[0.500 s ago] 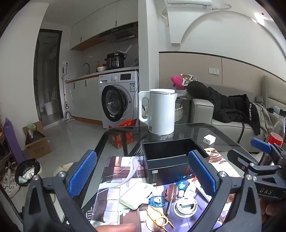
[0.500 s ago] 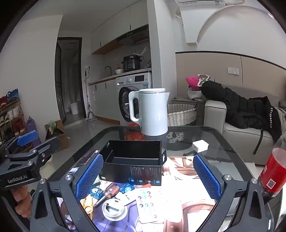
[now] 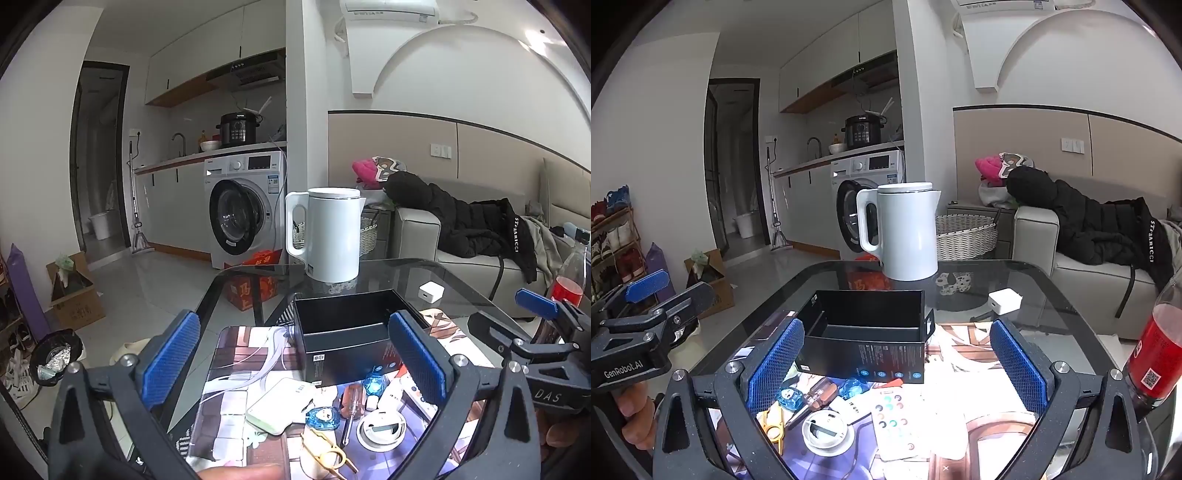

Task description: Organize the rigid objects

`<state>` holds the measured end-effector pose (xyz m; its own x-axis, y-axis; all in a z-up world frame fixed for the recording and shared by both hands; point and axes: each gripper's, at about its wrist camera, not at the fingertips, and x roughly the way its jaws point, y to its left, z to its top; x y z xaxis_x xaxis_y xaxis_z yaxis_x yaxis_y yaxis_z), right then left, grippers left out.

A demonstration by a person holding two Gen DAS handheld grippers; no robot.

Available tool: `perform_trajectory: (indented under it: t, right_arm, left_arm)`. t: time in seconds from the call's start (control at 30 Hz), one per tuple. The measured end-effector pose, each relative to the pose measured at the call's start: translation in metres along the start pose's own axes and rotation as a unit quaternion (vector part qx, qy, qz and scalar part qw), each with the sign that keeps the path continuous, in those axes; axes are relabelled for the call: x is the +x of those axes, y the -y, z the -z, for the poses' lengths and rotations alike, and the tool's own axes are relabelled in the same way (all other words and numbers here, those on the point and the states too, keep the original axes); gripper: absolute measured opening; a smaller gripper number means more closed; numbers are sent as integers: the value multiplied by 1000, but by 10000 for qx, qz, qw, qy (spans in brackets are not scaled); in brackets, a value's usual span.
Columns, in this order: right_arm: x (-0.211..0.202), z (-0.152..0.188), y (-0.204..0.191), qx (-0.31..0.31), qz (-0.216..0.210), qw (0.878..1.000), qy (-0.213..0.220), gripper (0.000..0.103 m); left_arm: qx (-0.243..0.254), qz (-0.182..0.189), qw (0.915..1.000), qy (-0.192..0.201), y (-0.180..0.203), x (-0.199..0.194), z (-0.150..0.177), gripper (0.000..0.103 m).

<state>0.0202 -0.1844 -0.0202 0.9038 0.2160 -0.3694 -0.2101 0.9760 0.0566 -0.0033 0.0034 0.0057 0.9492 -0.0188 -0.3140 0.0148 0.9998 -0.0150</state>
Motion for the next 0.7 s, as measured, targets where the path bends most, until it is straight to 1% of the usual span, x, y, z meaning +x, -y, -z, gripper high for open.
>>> perform_trajectory:
  t: [0.03,0.17,0.7]
  right_arm:
    - [-8,-4,3,30,3,10000,2,103]
    - [-11,-5,4,23,-7,10000,41,103]
    - [-9,-7,5,22,-13,10000,53,103]
  left_arm:
    - [3,12,10000,-24,0,1,0,103]
    - [19,-2,10000,-45,0,1,0,103]
    - [35,-48,10000,0,1,2,2,103]
